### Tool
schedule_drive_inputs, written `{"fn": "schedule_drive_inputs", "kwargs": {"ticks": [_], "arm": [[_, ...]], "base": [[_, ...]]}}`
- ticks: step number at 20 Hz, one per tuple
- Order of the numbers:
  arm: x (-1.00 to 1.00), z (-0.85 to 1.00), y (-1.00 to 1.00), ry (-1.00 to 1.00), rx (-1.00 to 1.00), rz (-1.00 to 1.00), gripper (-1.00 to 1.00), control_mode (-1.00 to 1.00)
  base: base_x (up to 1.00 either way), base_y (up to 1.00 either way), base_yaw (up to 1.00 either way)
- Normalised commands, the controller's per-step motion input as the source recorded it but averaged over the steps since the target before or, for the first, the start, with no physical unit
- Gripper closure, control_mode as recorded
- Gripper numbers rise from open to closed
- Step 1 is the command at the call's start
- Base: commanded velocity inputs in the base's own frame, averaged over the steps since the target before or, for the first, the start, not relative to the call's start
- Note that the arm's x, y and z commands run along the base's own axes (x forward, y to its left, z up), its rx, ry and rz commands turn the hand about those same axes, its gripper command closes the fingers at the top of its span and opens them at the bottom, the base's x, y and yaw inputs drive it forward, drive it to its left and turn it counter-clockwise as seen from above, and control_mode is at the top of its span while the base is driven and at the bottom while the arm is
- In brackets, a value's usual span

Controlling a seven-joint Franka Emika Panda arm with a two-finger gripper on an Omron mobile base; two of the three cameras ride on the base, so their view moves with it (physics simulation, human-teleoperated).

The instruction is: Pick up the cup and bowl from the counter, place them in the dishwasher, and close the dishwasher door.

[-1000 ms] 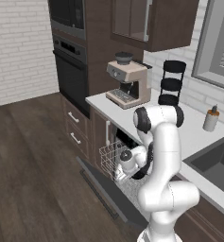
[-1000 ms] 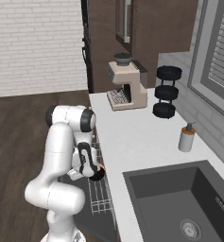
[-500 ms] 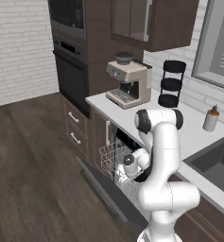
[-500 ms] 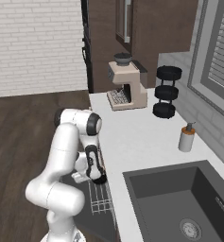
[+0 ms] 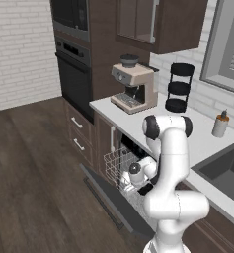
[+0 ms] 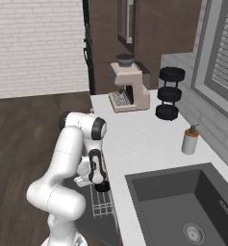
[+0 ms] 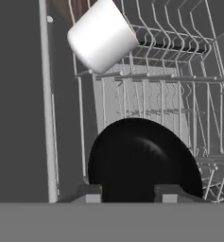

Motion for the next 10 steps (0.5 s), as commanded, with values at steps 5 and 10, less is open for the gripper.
{"fn": "schedule_drive_inputs", "kwargs": {"ticks": [5, 10], "arm": [[-0.51, 0.41, 0.06, -0.07, 0.01, 0.00, -1.00, -1.00], [-0.91, 1.00, 0.36, -0.12, 0.03, 0.00, -1.00, -1.00]], "base": [[0.00, 0.00, 0.00], [0.00, 0.00, 0.00]]}}
